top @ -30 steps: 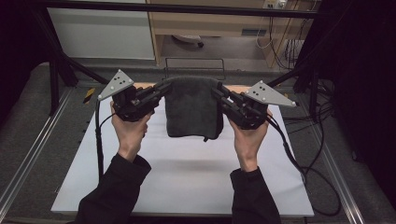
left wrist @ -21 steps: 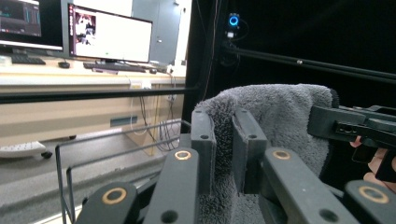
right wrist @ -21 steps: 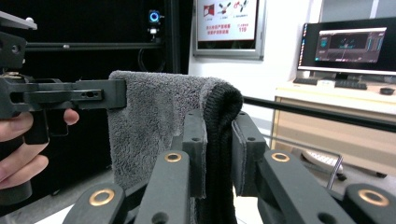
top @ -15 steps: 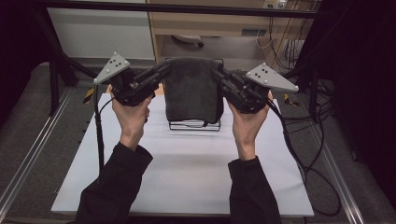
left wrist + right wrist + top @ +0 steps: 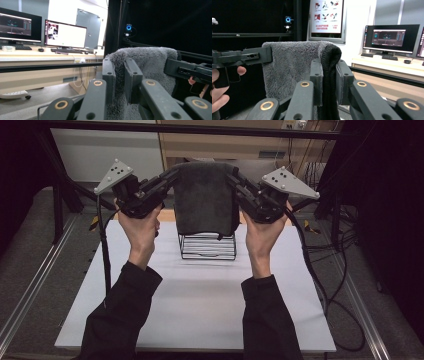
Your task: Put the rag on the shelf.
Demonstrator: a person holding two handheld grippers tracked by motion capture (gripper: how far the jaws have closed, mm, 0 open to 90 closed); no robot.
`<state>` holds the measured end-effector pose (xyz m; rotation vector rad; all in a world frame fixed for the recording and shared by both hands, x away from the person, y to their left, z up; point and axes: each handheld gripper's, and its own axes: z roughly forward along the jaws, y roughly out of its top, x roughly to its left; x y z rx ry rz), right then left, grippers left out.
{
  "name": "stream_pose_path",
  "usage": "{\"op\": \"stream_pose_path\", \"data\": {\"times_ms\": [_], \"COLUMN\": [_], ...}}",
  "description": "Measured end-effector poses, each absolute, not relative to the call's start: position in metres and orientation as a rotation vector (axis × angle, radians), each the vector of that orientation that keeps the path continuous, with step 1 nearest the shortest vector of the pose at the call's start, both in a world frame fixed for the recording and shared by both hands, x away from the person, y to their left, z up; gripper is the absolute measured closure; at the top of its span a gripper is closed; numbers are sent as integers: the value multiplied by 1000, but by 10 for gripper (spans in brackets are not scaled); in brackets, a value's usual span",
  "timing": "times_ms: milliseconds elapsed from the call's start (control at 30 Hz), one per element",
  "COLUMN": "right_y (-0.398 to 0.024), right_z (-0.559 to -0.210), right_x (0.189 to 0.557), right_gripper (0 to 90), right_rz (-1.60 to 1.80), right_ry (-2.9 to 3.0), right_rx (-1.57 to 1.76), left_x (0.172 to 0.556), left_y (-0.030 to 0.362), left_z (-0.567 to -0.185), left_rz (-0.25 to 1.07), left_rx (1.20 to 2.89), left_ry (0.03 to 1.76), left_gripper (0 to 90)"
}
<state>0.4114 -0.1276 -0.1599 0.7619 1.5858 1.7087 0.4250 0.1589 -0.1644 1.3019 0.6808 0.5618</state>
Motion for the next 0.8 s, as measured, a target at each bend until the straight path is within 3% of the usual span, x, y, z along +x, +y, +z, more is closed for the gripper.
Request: {"op": "stream_pose_path", "data": {"times_ms": [800], "right_y": [-130], "right_z": [-116], "right_x": [438], "right_gripper": [793], "right_rz": [1744], "right_ry": [1502], "right_rx": [740], "left_x": [451], "left_y": [156], "left_z": [-117], "left_rz": [555], "left_rx": [1268], "left_ry": [671], "left_gripper": [802]}}
